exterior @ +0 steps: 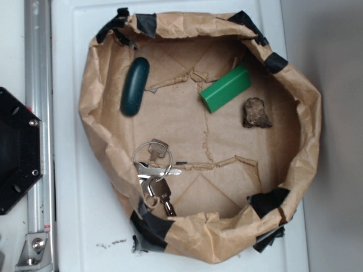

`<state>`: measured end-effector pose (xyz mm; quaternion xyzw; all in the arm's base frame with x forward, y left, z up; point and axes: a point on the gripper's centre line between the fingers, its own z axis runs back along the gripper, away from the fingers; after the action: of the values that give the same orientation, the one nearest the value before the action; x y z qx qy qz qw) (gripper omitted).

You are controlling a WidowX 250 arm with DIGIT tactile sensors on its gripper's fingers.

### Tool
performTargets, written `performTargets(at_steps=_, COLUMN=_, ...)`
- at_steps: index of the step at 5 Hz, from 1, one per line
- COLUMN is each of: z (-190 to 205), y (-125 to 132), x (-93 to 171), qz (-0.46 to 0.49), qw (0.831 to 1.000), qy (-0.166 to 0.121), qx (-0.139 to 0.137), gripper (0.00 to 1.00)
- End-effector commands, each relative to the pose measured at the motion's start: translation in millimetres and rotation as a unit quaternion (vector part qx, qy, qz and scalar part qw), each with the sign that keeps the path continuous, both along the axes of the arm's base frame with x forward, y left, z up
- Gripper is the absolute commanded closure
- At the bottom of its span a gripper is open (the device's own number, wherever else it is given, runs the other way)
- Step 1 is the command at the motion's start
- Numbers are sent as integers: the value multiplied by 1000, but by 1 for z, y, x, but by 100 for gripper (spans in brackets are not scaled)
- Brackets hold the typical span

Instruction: Grab the green block.

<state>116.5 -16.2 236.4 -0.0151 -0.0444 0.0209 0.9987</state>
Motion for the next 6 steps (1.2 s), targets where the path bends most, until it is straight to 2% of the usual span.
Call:
performTargets(at_steps=1, z=0, y=0, x=0, qz=0, qw=1000, qy=0, qx=0, gripper=0)
performTargets(at_steps=2, z=-15, y=26, x=50, qz=4, qw=999, qy=-43, qx=-34, gripper=0)
performTargets(at_steps=3, z=-37, y=37, x=90, qz=16, qw=997, qy=-61, qx=-48, gripper=0)
performTargets(at_steps=4, z=-82, y=41, x=122, qz=6, qw=999, qy=-29, qx=-44, gripper=0)
performTargets(at_steps=5, z=-120, y=52, x=146, qz=14, qw=999, qy=-6, qx=-28, gripper=0)
performTargets(at_steps=6, z=-152, y=49, x=156, qz=61, qw=994, qy=39, qx=-81, gripper=0)
